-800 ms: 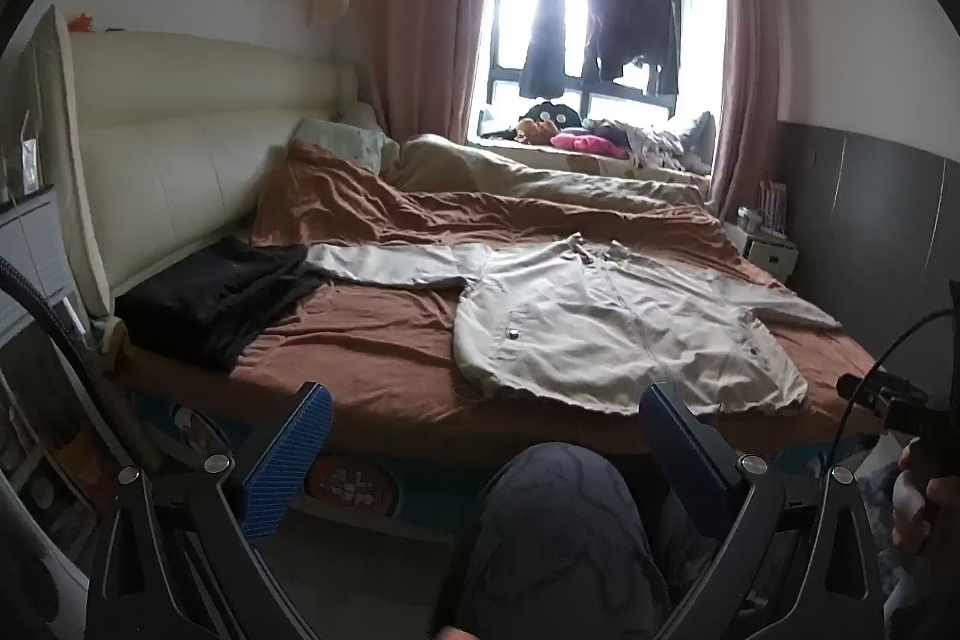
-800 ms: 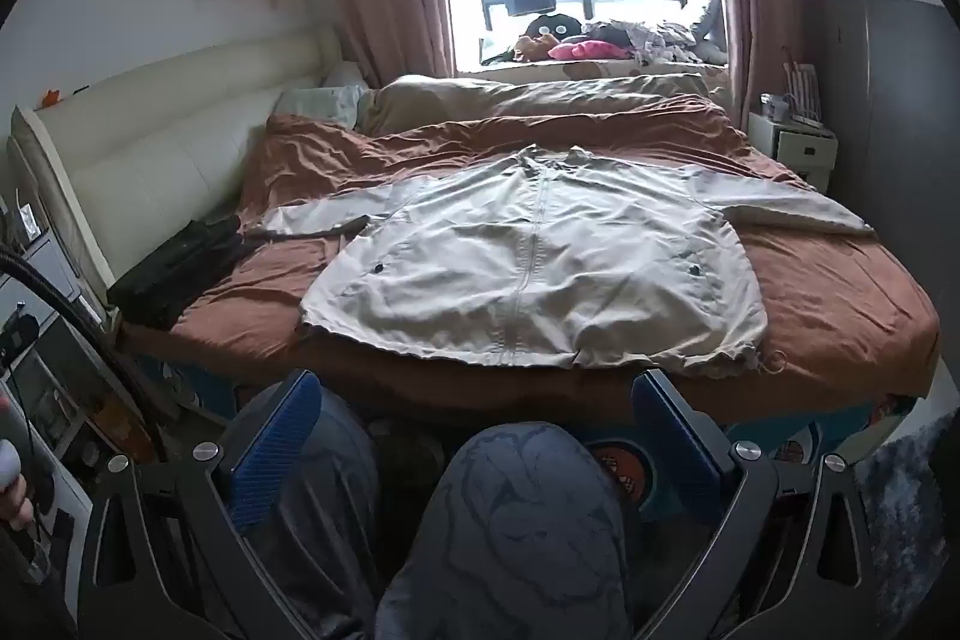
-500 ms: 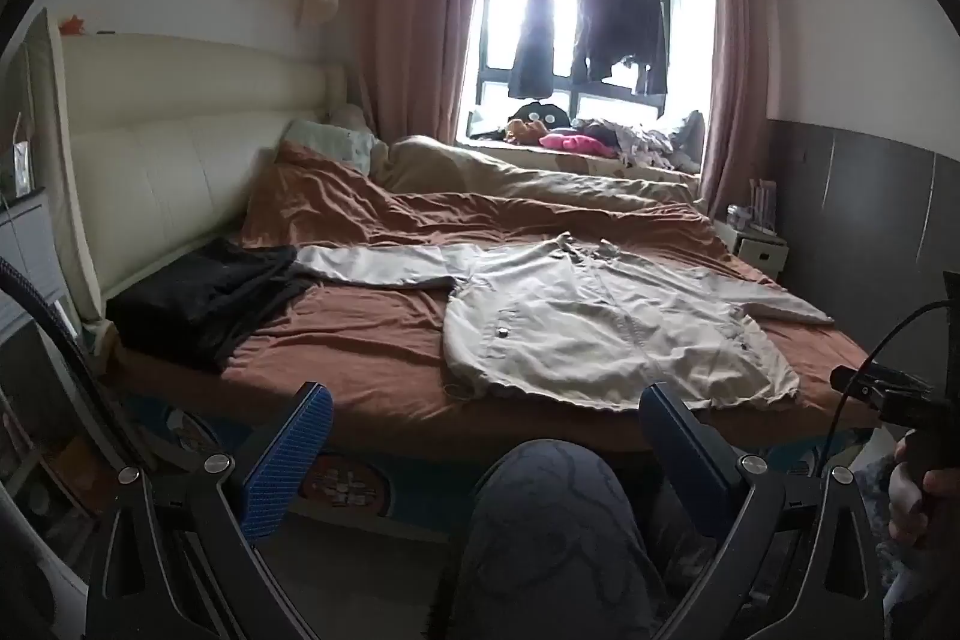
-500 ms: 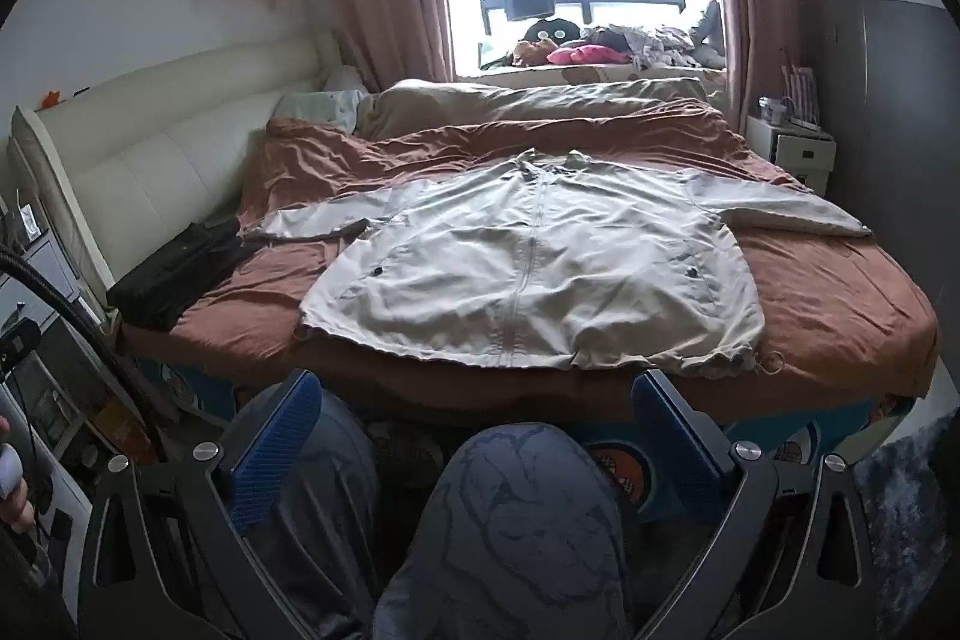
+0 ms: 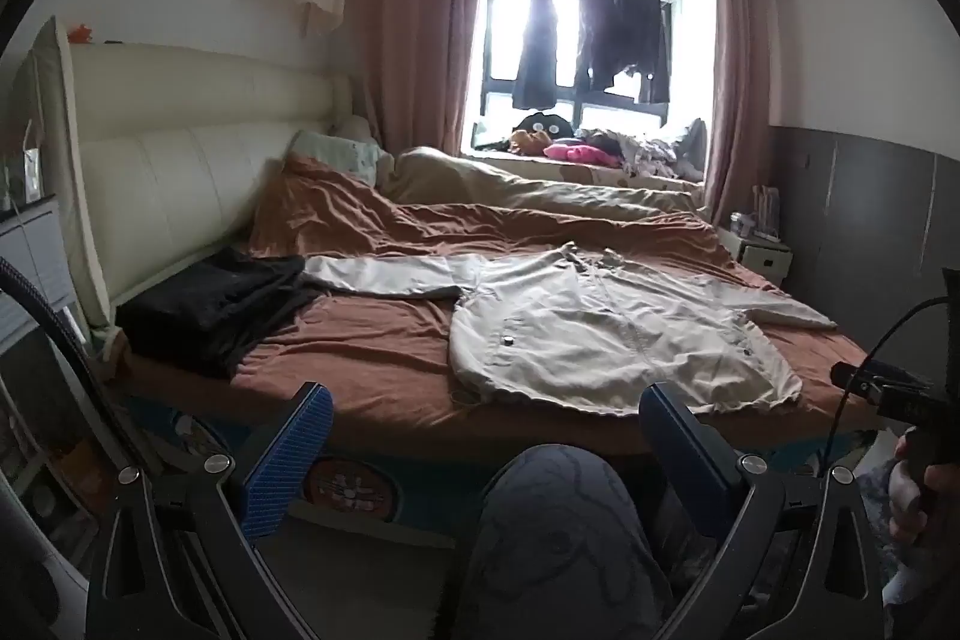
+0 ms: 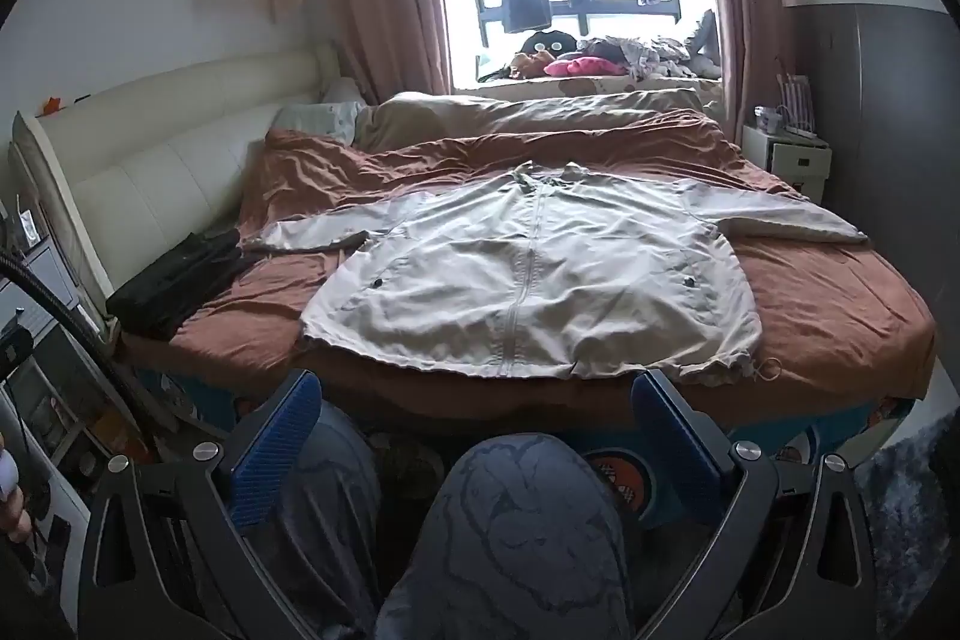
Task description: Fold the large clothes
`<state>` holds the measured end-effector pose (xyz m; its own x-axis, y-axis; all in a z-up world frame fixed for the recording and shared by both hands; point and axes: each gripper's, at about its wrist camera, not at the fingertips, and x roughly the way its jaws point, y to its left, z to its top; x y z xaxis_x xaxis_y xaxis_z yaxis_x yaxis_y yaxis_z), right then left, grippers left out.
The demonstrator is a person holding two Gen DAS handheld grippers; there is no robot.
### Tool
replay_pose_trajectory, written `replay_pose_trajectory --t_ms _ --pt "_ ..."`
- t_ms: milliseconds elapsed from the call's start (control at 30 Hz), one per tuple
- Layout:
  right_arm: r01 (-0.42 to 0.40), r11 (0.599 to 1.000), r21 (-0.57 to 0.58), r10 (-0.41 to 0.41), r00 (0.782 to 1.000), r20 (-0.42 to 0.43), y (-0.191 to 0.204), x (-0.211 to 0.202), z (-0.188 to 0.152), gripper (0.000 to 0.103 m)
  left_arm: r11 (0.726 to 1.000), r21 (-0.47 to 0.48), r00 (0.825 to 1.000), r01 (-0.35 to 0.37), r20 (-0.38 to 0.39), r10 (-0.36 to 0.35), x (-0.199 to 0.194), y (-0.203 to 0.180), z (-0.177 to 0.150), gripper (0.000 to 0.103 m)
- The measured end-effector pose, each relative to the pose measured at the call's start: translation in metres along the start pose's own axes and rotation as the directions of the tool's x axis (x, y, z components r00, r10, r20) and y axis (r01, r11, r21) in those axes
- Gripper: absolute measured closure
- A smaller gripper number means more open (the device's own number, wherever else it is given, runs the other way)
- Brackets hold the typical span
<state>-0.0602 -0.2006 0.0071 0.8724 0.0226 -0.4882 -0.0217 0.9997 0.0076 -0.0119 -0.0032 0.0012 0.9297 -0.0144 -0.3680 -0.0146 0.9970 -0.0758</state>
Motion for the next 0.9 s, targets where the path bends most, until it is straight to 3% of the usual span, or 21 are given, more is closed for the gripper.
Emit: replay_pose_trajectory --t_ms 900 --pt "-0.003 1.000 -0.021 0.003 1.000 0.011 -0.0019 -0.0049 -0.0024 0.000 1.000 0.009 1.000 0.006 0.000 -0.006 -0.0031 -0.0016 -0.0057 0.000"
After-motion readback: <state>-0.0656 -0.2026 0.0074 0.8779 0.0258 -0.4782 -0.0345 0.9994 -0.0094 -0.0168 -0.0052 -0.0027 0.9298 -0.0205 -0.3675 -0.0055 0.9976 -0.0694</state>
